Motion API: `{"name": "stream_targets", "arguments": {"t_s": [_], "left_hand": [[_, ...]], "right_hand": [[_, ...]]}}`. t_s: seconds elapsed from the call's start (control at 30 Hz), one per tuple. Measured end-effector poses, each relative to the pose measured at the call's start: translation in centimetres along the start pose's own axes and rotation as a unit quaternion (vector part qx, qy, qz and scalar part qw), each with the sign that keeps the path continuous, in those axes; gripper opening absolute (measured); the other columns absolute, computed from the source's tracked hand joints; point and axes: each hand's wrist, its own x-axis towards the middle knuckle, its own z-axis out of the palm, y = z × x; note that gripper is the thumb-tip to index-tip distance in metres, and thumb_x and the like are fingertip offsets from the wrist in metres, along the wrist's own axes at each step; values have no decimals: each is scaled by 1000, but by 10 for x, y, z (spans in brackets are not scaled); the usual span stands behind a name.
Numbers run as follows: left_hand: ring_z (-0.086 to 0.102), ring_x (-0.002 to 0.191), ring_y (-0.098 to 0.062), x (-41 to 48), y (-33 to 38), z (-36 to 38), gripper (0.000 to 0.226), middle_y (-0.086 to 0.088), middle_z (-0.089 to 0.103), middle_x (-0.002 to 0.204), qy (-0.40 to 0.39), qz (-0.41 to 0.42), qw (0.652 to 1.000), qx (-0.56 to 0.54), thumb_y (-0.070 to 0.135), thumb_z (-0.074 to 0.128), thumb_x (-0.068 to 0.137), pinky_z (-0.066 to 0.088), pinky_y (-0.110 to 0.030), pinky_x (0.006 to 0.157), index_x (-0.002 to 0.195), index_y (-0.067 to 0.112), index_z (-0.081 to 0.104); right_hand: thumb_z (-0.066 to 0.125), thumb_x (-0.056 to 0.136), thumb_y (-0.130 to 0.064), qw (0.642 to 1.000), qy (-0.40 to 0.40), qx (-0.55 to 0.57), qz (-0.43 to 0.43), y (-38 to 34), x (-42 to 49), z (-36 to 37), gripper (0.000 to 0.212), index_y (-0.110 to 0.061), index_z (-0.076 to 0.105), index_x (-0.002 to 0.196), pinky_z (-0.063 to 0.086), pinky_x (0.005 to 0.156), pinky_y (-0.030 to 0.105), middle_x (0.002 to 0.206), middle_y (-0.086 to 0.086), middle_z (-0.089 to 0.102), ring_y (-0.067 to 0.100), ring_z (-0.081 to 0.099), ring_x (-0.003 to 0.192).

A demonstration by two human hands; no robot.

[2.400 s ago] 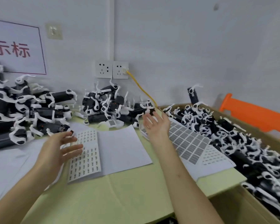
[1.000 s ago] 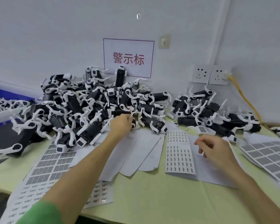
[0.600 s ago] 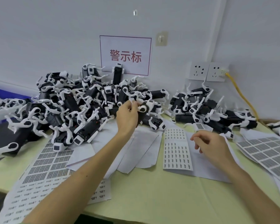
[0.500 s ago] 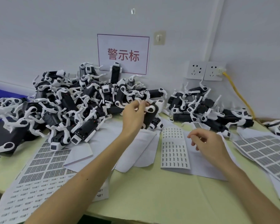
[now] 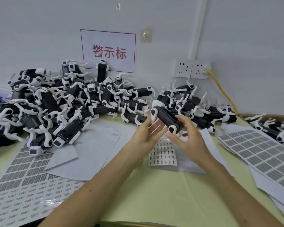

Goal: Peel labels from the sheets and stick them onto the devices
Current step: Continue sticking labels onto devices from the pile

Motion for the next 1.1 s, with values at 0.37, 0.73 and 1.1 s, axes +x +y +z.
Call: {"name": "stream_targets", "arguments": {"t_s": [0.37, 0.73, 1.1], "left_hand": [[79, 79, -24, 8, -2, -11, 37, -14, 68, 104, 47, 42, 990, 129, 35, 61, 105, 63, -31, 65, 117, 1, 64], [66, 111, -25, -11, -1, 0, 52, -4, 71, 124, -139, 3, 948, 288, 57, 48, 104, 50, -46, 105, 134, 19, 67], [67, 80, -13, -8, -7, -5, 39, 3, 70, 94, -54, 42, 964, 256, 43, 47, 110, 48, -26, 68, 129, 15, 67]], "right_hand": [[71, 81, -54, 993, 95, -13, -74, -5, -2, -3, 65, -28, 56, 139, 50, 84, 23, 120, -11, 60, 10, 60, 102], [81, 81, -39, 992, 92, 19, -90, -7, -1, -2, 66, -33, 55, 141, 56, 87, 23, 128, -13, 59, 8, 62, 107], [71, 95, -30, 995, -27, -33, -94, -5, -3, 7, 58, -32, 51, 149, 27, 113, 10, 154, -24, 43, -8, 35, 144]]}}
